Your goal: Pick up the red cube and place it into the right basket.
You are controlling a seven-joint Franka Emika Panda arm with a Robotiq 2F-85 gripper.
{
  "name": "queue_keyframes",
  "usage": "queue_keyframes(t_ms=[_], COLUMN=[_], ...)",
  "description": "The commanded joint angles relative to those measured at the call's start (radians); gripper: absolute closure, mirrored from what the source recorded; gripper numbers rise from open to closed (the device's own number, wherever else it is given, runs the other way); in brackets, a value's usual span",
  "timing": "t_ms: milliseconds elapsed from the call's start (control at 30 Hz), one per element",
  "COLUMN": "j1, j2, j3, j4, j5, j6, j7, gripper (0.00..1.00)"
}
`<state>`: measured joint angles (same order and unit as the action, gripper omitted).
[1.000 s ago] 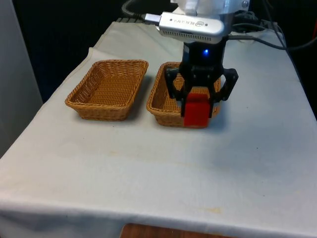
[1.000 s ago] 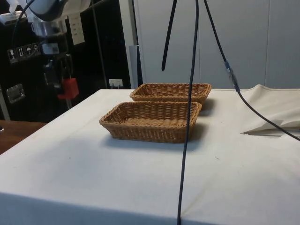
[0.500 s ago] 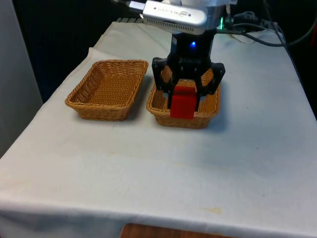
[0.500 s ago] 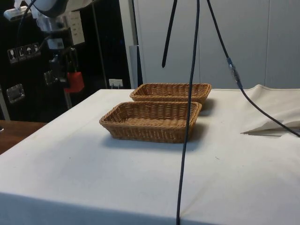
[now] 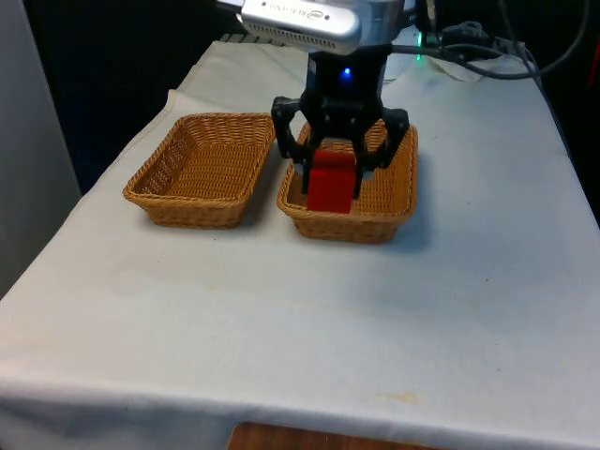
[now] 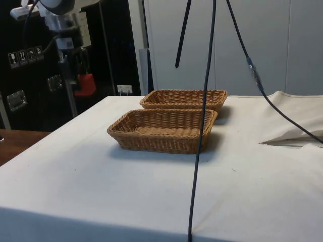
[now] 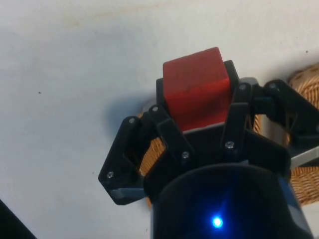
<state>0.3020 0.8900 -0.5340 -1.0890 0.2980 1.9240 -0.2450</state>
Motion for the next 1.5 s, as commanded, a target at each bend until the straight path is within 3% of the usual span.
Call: queue_keyframes(t_ms=[0,100,133,167,200,433,467,500,733,767,800,1033,1067,1100,1200,1333,1367,1400,1467], j1=[0.008,0.008,-0.001,-0.001,0.009,0.009,-0.001,0.009,0.012,0.0,0.012,0.012,0.001,0.013,0.013,0.012,0.002,0.012,0.013], j2=[-0.026,-0.04,-0.016,-0.02,-0.047,-0.079,-0.049,-0.082,-0.111,-0.08,-0.118,-0.142,-0.111,-0.146,-0.159,-0.17,-0.144,-0.173,-0.178], j3=[-0.004,-0.004,-0.001,-0.001,-0.004,-0.003,-0.001,-0.003,-0.003,0.0,-0.003,-0.002,0.001,-0.002,-0.002,0.0,0.002,0.0,0.0], j4=[-0.037,-0.06,-0.023,-0.03,-0.072,-0.123,-0.078,-0.129,-0.174,-0.126,-0.184,-0.223,-0.175,-0.228,-0.252,-0.279,-0.237,-0.286,-0.3], j5=[0.0,0.001,0.001,0.001,0.001,0.003,0.002,0.004,0.011,0.01,0.012,0.014,0.013,0.014,0.015,0.026,0.024,0.029,0.034], j6=[0.017,0.018,0.0,0.0,0.019,0.024,0.0,0.024,0.024,0.001,0.024,0.026,0.001,0.027,0.032,0.051,0.02,0.056,0.065], j7=[-0.008,-0.013,-0.005,-0.007,-0.016,-0.029,-0.019,-0.03,-0.042,-0.033,-0.044,-0.055,-0.046,-0.056,-0.062,-0.072,-0.065,-0.075,-0.08], gripper=[0.99,0.99,0.99,0.99,0.99,0.99,0.99,0.99,0.99,0.99,0.99,0.99,0.99,0.99,0.99,0.99,0.99,0.99,0.99])
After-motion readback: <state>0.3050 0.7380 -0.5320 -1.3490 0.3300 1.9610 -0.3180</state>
